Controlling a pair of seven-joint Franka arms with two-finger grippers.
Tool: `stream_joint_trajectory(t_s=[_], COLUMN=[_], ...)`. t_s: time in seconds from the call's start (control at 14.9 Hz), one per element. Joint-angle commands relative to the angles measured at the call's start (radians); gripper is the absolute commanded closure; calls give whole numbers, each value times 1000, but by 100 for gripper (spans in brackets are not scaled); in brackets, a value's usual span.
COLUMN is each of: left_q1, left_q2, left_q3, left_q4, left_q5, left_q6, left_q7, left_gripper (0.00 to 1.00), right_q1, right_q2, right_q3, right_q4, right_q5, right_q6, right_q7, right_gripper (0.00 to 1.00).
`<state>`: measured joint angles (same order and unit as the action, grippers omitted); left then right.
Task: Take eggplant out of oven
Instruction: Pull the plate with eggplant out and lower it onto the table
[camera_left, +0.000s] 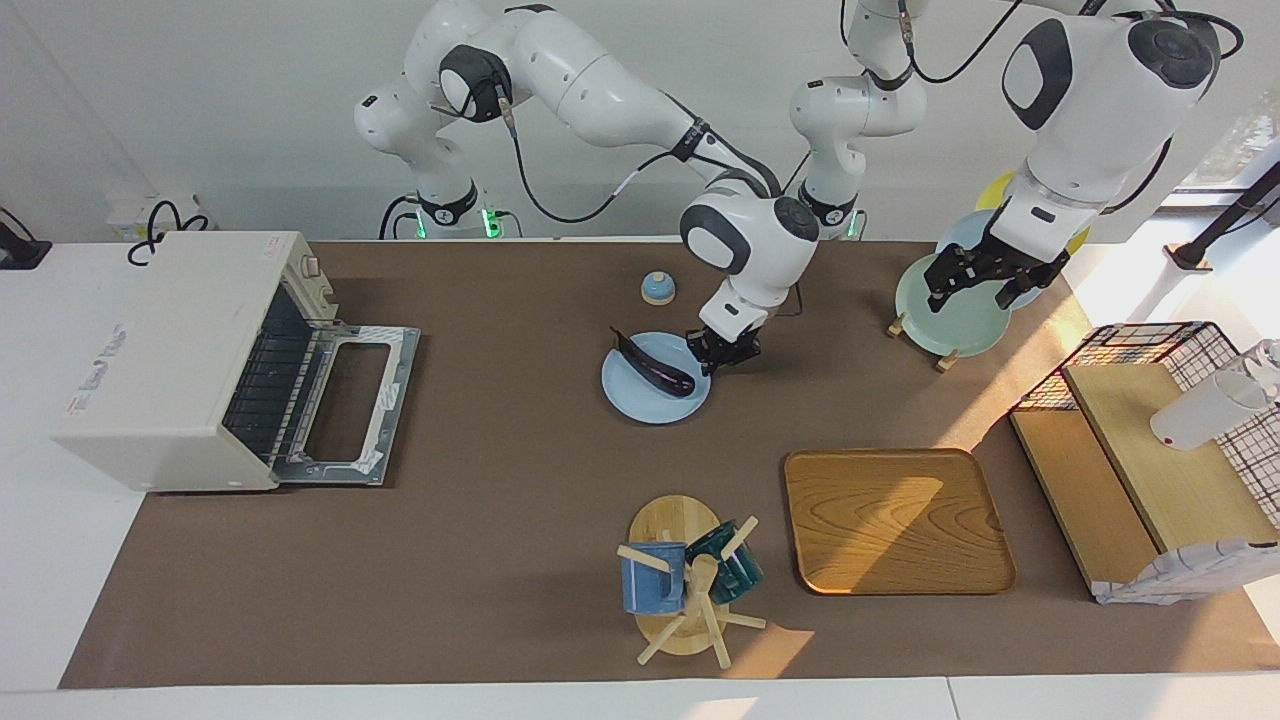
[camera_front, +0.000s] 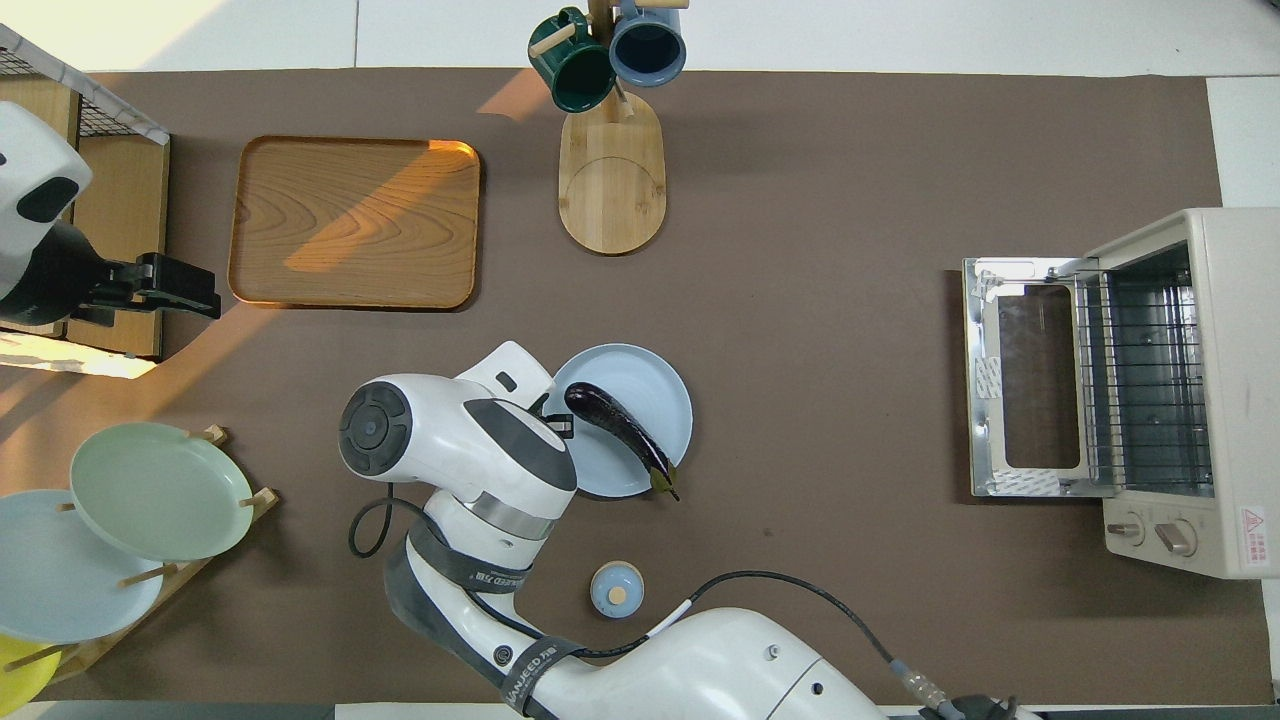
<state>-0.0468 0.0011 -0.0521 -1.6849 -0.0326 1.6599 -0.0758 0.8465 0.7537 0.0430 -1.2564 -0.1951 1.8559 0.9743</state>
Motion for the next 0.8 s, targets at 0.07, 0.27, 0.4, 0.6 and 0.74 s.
stream_joint_trajectory(t_s=[0.07, 0.27, 0.4, 0.6, 0.74], left_q1=[5, 5, 5, 5, 5], left_q2=[-26, -26, -26, -26, -26], left_q3=[-2, -2, -2, -2, -2], left_q4=[-26, -26, -26, -26, -26], left_q5=[14, 14, 14, 14, 14], left_q6=[8, 8, 8, 8, 6], left_q7=[7, 7, 7, 7, 4], left_gripper=[0, 0, 0, 0, 0], right_q1=[-50, -78, -118, -141, -191], right_q2=[1, -36, -68, -137, -212], right_q3=[6, 6, 1, -8, -6], right_q4=[31, 38, 32, -27, -139], right_q5=[109, 123, 111, 24, -33], right_q6=[117, 121, 108, 13, -27], right_q7=[26, 24, -8, -197, -261], right_gripper=[43, 48, 67, 100, 100])
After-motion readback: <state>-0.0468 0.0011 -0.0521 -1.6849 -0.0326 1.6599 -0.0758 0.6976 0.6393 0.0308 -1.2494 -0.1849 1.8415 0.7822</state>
